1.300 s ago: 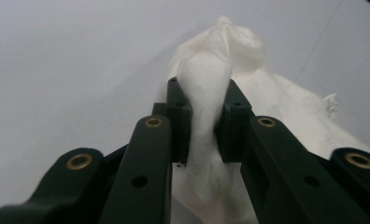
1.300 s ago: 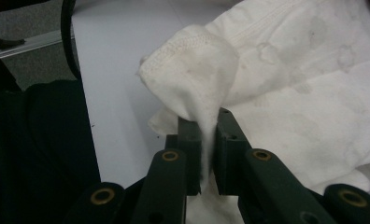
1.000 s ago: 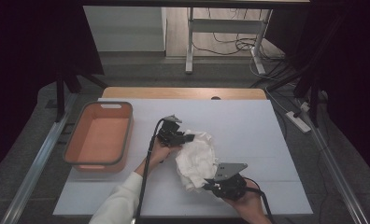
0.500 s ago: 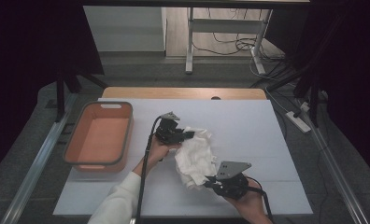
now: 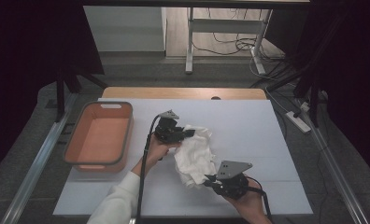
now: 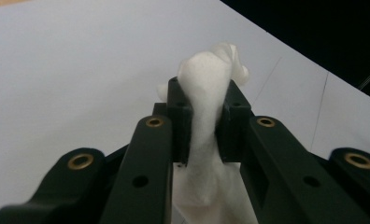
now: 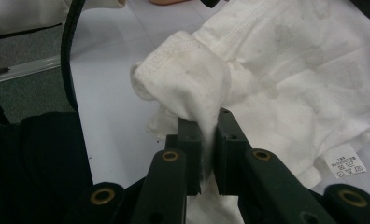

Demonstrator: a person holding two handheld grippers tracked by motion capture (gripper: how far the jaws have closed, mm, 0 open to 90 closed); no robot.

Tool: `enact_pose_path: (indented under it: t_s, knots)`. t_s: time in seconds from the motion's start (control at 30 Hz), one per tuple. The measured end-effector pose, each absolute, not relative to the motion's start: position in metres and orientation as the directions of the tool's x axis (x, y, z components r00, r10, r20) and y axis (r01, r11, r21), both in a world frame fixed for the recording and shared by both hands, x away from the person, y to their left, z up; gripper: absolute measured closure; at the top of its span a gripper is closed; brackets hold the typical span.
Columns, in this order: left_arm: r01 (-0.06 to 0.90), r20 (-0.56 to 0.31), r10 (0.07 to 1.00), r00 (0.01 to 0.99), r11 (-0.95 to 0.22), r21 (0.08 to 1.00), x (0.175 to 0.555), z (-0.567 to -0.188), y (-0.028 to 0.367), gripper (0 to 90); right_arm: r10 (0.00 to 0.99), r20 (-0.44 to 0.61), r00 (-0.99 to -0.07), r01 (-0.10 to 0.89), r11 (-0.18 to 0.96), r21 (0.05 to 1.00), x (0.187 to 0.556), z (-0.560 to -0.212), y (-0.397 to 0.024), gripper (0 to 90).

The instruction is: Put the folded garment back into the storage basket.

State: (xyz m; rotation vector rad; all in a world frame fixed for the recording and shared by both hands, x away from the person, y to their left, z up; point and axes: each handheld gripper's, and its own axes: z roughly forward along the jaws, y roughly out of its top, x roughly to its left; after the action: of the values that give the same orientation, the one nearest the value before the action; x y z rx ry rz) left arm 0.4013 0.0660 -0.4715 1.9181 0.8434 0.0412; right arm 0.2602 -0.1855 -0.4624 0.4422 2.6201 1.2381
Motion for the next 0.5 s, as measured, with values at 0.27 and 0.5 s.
enact_pose_path:
  t_s: [0.27, 0.5]
  knots:
    - [0.519, -0.311, 0.568, 0.762, -0.249, 0.818, 0.399, -0.463, 0.070, 77.6, 0.358, -0.069, -0.931, 0.168, 0.589, 0.790, 0.260, -0.456, -0.185, 83.0]
    - [0.502, -0.298, 0.569, 0.766, -0.240, 0.831, 0.396, -0.455, 0.076, 77.6, 0.364, -0.066, -0.929, 0.168, 0.575, 0.801, 0.261, -0.453, -0.180, 83.0]
